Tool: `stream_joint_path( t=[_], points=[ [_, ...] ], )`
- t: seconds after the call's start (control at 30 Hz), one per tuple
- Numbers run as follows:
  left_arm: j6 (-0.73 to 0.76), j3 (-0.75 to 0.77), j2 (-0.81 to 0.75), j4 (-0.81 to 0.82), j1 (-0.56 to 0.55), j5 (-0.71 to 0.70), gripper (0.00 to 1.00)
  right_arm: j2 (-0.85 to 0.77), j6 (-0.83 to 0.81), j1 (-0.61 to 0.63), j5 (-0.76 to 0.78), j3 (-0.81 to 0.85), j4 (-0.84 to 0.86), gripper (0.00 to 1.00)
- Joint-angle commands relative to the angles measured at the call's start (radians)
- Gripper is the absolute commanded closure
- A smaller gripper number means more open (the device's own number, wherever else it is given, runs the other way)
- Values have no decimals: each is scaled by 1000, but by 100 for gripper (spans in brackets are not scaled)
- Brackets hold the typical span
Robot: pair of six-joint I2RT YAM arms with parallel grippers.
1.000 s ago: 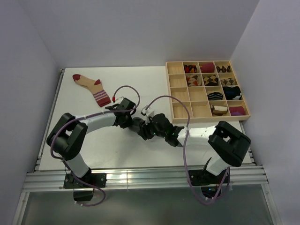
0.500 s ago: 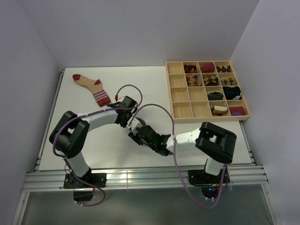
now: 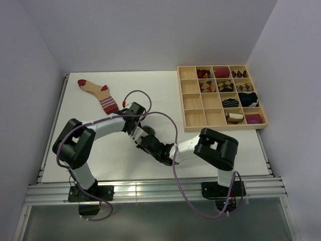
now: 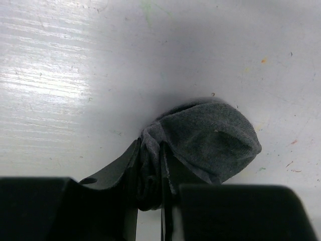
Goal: Roll the socks
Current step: Roll the sock at the center of the board.
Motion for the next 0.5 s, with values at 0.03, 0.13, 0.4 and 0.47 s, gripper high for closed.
stream_joint_path(
  t=[0.03, 0.13, 0.4, 0.47],
  points=[
    [33, 8, 28, -49, -17, 26, 80, 59, 63, -41, -73, 24, -61, 81],
    [36, 10, 19, -44, -17, 24, 80, 49, 83, -71, -116, 22, -108, 100],
    [30, 16, -30, -29, 6, -8, 57, -25, 126, -134, -312, 14, -209, 100],
    [21, 15, -60, -27, 22, -45, 43, -34, 131, -163, -390, 25, -254, 100]
  ],
)
